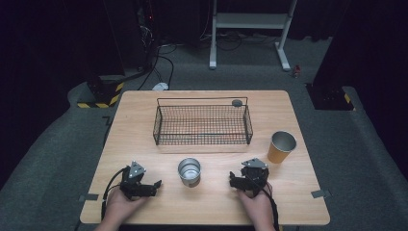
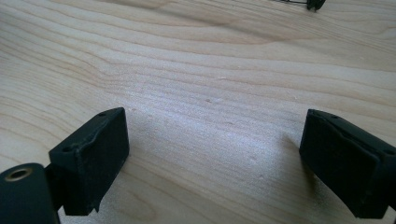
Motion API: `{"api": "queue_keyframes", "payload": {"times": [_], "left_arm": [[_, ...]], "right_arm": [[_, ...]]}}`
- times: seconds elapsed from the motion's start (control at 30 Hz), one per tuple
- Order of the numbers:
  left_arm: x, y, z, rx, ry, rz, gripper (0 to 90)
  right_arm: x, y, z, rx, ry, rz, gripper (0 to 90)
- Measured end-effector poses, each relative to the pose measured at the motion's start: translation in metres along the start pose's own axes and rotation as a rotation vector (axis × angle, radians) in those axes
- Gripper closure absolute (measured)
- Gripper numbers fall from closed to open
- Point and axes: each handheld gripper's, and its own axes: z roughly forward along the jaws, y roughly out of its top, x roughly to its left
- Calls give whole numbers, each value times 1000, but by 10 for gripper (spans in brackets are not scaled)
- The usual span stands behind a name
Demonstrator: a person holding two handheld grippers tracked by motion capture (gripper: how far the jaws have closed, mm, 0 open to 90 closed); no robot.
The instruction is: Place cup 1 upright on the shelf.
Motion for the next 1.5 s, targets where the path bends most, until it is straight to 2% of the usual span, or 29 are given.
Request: {"api": "queue_keyframes", "payload": {"times": [0.17,0.5,0.57,0.73,0.83,1.0,1.1,1.27,1.5], "left_arm": [[1,1,1,9,11,-6,6],[2,1,2,11,9,-2,3],[2,1,2,9,10,-3,3],[2,2,2,11,9,-3,2],[2,2,2,11,8,-4,2],[2,2,2,11,9,-4,2],[3,2,2,11,9,-3,2],[3,2,2,11,9,-3,2],[3,2,2,11,8,-4,2]], "right_arm": [[0,0,0,2,4,-3,80],[-1,-1,-2,-3,11,-17,99],[0,-1,-4,-15,9,-41,102],[-1,0,-11,-67,42,-39,128],[-2,0,-15,-87,42,-37,131],[-6,0,-22,-134,10,-68,127],[-9,0,-24,-141,-4,-63,126],[-20,-1,-32,-188,-23,-36,130],[-39,-1,-47,-211,-70,15,130]]}}
